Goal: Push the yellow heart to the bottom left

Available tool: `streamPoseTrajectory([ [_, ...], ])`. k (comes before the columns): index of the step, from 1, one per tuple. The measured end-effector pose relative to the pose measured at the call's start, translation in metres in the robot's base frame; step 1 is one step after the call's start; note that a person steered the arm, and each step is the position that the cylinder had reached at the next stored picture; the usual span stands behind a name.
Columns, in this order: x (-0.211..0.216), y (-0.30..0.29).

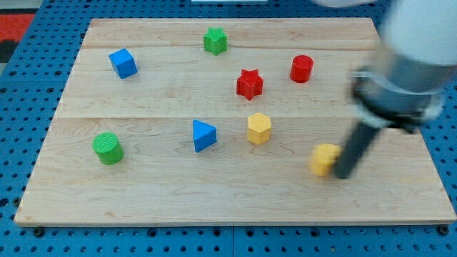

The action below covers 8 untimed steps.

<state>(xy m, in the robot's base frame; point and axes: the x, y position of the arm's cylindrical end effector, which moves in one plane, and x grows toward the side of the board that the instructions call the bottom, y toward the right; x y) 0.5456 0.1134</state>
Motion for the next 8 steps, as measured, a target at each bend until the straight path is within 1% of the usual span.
streamPoseTrajectory([
  [1,-0.038,-0.037],
  [2,-0.067,-0.05],
  [3,-0.086,-0.092],
  [4,-0.084,-0.08],
  [5,-0.047,-0.06],
  [6,-0.025,-0.148],
  [7,-0.026,-0.154],
  [8,-0.052,-0.138],
])
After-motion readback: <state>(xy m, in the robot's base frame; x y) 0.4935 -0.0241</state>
